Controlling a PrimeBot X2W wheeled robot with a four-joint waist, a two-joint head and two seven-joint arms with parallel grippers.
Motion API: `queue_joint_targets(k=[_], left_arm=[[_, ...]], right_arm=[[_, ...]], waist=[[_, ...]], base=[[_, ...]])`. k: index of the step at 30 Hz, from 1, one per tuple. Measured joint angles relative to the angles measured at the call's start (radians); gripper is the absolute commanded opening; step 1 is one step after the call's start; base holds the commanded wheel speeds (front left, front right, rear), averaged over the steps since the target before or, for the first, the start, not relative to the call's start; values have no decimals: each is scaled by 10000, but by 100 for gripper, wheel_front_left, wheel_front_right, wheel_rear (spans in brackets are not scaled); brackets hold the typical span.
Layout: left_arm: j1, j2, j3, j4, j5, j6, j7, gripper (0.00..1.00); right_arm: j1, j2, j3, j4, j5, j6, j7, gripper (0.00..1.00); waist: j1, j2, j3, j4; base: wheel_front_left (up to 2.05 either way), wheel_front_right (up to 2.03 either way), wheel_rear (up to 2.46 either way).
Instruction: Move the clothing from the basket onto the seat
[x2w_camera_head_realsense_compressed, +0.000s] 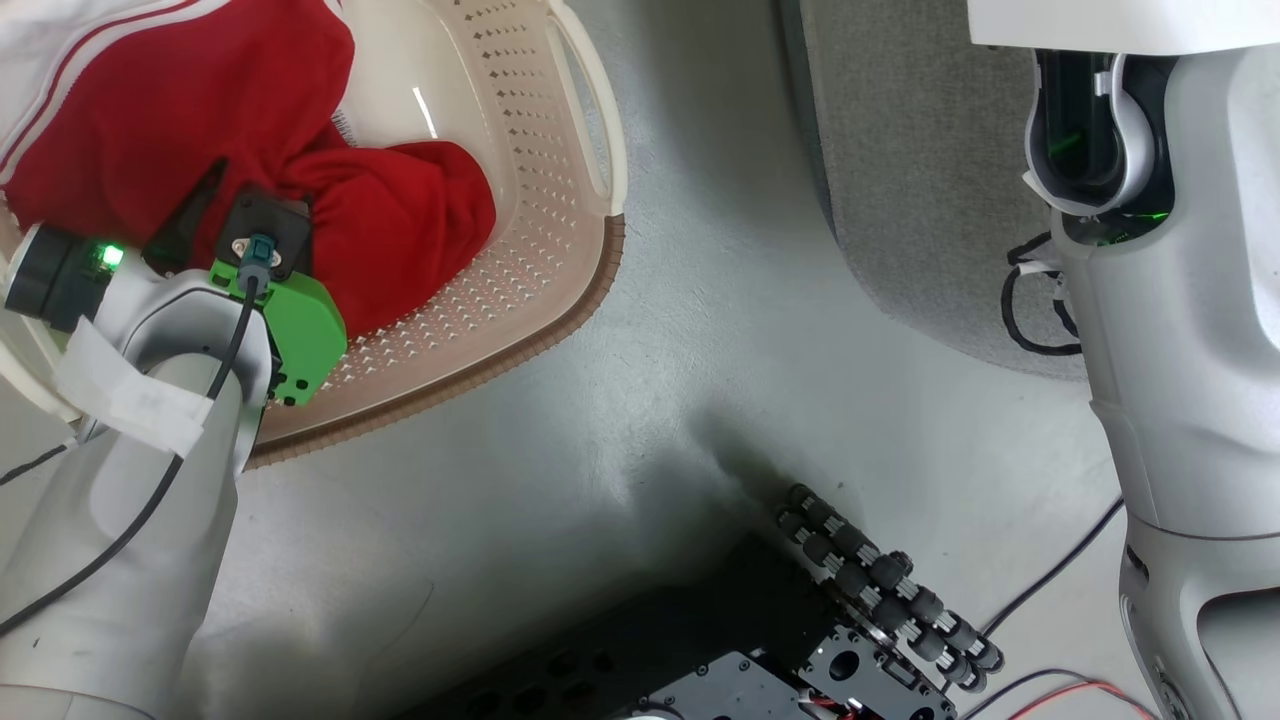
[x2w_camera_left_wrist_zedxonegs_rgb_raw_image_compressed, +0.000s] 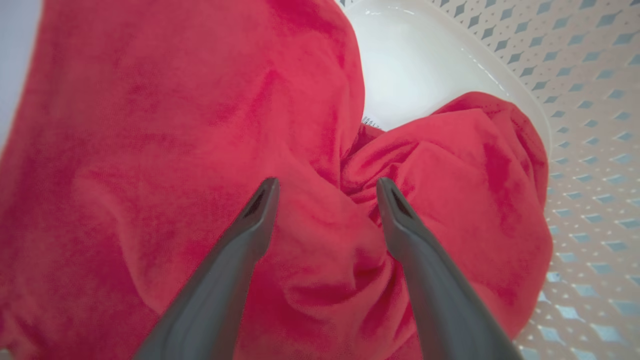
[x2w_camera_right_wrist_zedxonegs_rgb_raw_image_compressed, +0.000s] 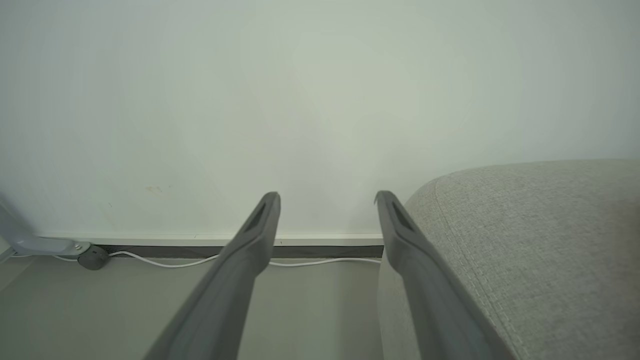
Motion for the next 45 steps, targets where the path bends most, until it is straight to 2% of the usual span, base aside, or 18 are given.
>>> queue_joint_targets(k=[8, 20, 21, 23, 24, 25, 26, 35, 45], left_arm=[[-168, 90, -240, 301, 566, 474, 92, 100], [-410, 50, -525, 997, 1156, 788, 690, 100], [-429, 19, -523, 1022, 1156, 803, 690, 91], [-475, -33, -537, 1058, 1164, 834, 690, 45], [-502, -56, -546, 1072, 1164, 842, 690, 28], [-523, -73, -575, 1072, 1174, 844, 688, 5], [-546, -92, -598, 1072, 1200, 844, 688, 0], [-716, -290, -658, 957, 1225, 846, 318, 0], [-687, -1187, -715, 573, 552, 715, -780, 0]], right_arm=[[0, 63, -56, 2, 0, 44, -2, 100], [5, 82, -134, 19, 0, 121, -2, 100], [5, 86, -142, 21, 0, 151, -2, 100], [5, 94, -150, 21, 0, 161, -2, 100], [5, 98, -159, 23, 0, 161, -2, 100], [5, 102, -167, 25, 0, 161, -2, 100], [5, 104, -178, 29, 0, 163, -2, 100], [5, 115, -232, 58, -2, 209, -2, 100], [395, 123, -339, 541, -134, 265, -2, 100]], waist=[[0, 0, 49, -90], [-1, 0, 119, -88], [-1, 0, 124, -86], [-1, 0, 132, -82], [-1, 0, 135, -82], [-1, 0, 138, -82], [-1, 0, 140, -82], [-1, 0, 106, -108], [-1, 0, -511, 5]], base=[[0, 0, 0], [0, 0, 0], [0, 0, 0], [0, 0, 0], [0, 0, 0], [0, 0, 0], [0, 0, 0], [0, 0, 0], [0, 0, 0]])
